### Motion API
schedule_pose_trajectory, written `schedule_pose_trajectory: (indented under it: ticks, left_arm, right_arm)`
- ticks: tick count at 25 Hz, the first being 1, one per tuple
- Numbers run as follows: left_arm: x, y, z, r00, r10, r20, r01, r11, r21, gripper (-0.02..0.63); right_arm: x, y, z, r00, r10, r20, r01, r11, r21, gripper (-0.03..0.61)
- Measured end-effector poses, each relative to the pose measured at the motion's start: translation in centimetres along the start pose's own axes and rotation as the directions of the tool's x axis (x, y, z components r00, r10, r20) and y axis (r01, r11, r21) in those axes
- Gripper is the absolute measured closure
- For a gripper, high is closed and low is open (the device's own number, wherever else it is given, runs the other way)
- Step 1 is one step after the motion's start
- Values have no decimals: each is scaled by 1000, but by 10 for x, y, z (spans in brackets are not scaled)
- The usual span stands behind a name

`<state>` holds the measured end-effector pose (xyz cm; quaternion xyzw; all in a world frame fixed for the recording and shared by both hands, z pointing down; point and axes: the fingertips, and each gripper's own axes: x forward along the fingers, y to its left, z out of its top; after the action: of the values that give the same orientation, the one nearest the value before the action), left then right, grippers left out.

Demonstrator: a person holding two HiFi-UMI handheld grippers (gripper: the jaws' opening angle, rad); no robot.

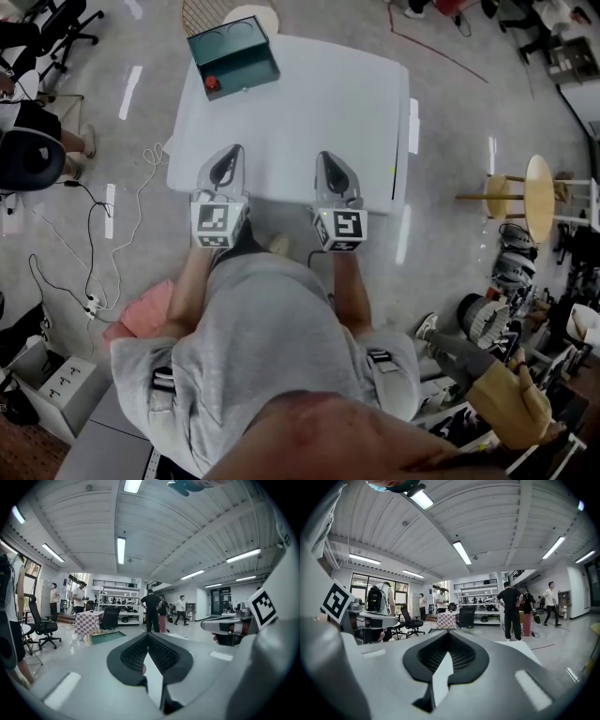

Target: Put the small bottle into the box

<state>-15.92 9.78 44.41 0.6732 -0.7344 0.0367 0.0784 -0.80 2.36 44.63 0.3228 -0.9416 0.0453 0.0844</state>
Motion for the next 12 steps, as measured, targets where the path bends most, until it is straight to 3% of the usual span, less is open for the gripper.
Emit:
schedule_pose_trajectory:
  ticks: [12]
  left_arm:
    - [-49, -44, -17, 1000, -13, -9, 13, 1000, 21, 603]
  right_arm:
    - [-68, 0, -17, 1000, -18, 6, 18, 1000, -13, 575]
